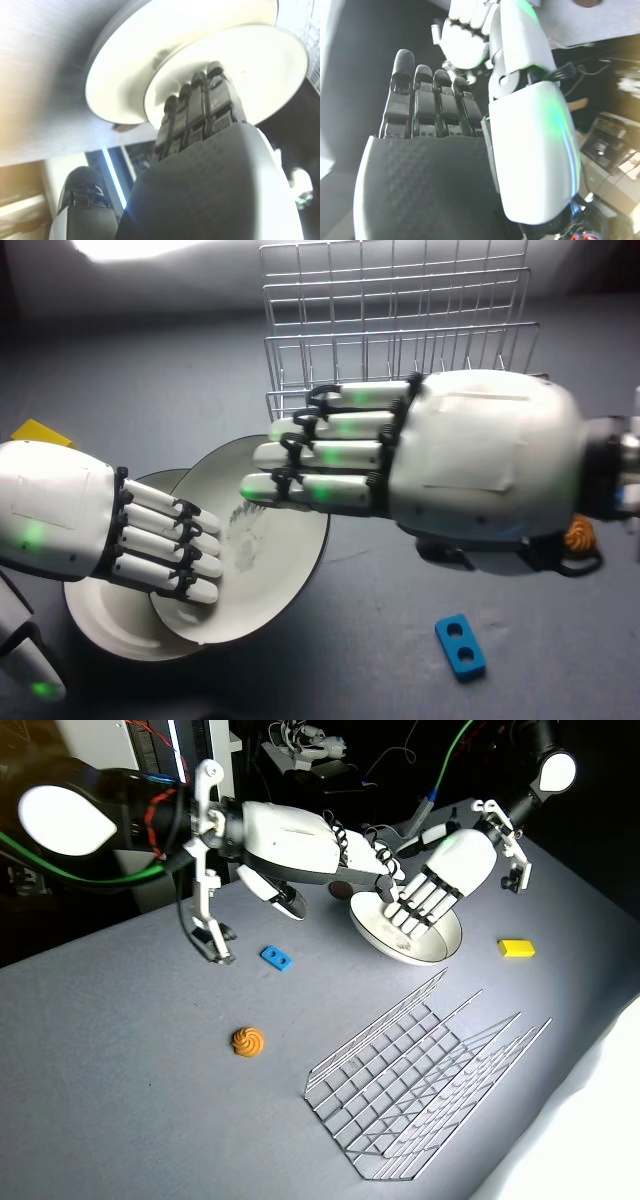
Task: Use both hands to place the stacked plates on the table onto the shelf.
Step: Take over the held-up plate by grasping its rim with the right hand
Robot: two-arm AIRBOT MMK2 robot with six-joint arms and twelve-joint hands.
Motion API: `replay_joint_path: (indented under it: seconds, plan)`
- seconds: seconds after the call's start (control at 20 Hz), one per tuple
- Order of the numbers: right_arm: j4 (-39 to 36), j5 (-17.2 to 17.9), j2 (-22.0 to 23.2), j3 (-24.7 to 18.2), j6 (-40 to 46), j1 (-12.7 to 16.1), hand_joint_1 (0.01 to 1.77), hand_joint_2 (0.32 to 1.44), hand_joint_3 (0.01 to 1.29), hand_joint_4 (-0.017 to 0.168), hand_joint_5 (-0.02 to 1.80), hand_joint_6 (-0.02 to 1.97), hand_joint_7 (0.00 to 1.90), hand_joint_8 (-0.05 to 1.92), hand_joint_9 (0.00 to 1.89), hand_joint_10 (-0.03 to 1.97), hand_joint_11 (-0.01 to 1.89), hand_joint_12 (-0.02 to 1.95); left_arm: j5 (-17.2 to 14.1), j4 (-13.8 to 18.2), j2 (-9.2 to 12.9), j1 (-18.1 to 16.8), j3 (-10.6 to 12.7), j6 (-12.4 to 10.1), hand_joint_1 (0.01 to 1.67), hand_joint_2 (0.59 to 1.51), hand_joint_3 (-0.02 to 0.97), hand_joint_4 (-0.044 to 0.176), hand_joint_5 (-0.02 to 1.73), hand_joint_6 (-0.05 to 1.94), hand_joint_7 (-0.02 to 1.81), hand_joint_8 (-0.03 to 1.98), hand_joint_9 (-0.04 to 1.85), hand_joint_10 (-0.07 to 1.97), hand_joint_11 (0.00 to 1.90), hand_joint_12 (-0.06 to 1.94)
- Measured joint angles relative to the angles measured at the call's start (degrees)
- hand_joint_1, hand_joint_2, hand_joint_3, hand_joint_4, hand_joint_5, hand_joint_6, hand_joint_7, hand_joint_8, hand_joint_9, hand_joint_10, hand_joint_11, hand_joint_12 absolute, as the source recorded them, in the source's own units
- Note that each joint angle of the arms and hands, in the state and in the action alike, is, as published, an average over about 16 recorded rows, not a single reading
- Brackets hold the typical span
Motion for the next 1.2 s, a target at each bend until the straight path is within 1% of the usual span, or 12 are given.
replay_joint_path:
  seconds: [0.25, 0.45, 0.65, 0.9, 1.05, 1.2]
  plan:
    - [0.1, -2.8, -7.0, 4.5, -1.9, 0.6, 1.34, 1.01, 0.01, 0.003, 0.05, 0.02, 0.07, 0.01, 0.1, 0.01, 0.02, 0.74, 1.3, -0.8, -0.3, -0.7, -1.7, -0.4, 0.02, 1.05, 0.025, -0.001, 0.02, 0.02, 0.03, 0.01, 0.02, 0.02, 0.02, 0.01]
    - [0.2, -4.4, -12.5, 8.9, -2.9, 1.0, 1.32, 1.01, 0.01, 0.003, 0.07, 0.02, 0.09, 0.01, 0.12, 0.01, 0.02, 0.79, 1.6, -1.4, -0.5, -0.8, -1.9, -0.5, 0.02, 1.051, 0.024, -0.001, 0.02, 0.02, 0.03, 0.01, 0.02, 0.02, 0.02, 0.01]
    - [0.2, -5.5, -17.0, 12.7, -3.8, 1.3, 1.29, 1.0, 0.01, 0.003, 0.11, 0.02, 0.13, 0.01, 0.17, 0.01, 0.02, 0.88, 1.7, -1.9, -0.8, -0.8, -1.8, -0.5, 0.02, 1.051, 0.024, -0.001, 0.02, 0.02, 0.03, 0.01, 0.02, 0.02, 0.02, 0.01]
    - [0.2, -6.1, -21.3, 16.9, -4.6, 1.3, 1.24, 0.99, 0.01, 0.003, 0.17, 0.02, 0.21, 0.01, 0.25, 0.02, 0.02, 1.03, 1.8, -2.3, -1.1, -0.8, -1.7, -0.5, 0.02, 1.051, 0.024, -0.002, 0.02, 0.02, 0.02, 0.01, 0.01, 0.01, 0.02, 0.01]
    - [0.2, -6.3, -23.0, 18.9, -4.9, 1.2, 1.21, 1.0, 0.01, 0.003, 0.24, 0.02, 0.28, 0.01, 0.32, 0.03, 0.03, 1.13, 1.8, -2.3, -1.2, -0.9, -1.6, -0.5, 0.02, 1.052, 0.024, -0.002, 0.02, 0.02, 0.02, 0.0, 0.01, 0.01, 0.02, 0.01]
    - [0.1, -6.3, -24.2, 20.4, -5.2, 1.0, 1.19, 1.0, 0.01, 0.003, 0.34, 0.02, 0.38, 0.01, 0.42, 0.04, 0.07, 1.19, 1.8, -2.3, -1.2, -0.9, -1.5, -0.5, 0.02, 1.053, 0.024, -0.002, 0.03, 0.02, 0.02, 0.0, 0.01, 0.01, 0.02, 0.01]
